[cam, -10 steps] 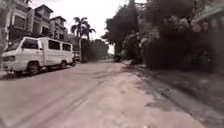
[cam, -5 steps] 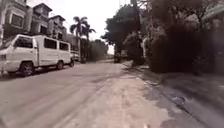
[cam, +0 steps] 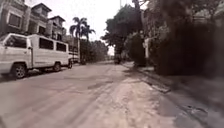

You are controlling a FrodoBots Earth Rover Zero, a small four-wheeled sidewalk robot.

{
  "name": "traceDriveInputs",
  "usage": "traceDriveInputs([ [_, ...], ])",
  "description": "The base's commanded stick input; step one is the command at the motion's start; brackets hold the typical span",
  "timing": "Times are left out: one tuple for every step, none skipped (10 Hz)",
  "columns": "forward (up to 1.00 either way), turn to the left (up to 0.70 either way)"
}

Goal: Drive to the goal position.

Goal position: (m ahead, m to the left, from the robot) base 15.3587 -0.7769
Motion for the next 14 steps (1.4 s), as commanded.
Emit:
traceDriveInputs([
  [0.85,0.00],
  [0.85,0.00],
  [0.85,0.00],
  [0.85,0.00],
  [0.85,0.00],
  [0.85,0.00],
  [0.85,0.00],
  [0.85,0.00],
  [0.85,0.00],
  [0.85,0.00],
  [0.85,0.00],
  [0.85,0.00],
  [0.85,0.00],
  [0.85,0.00],
])
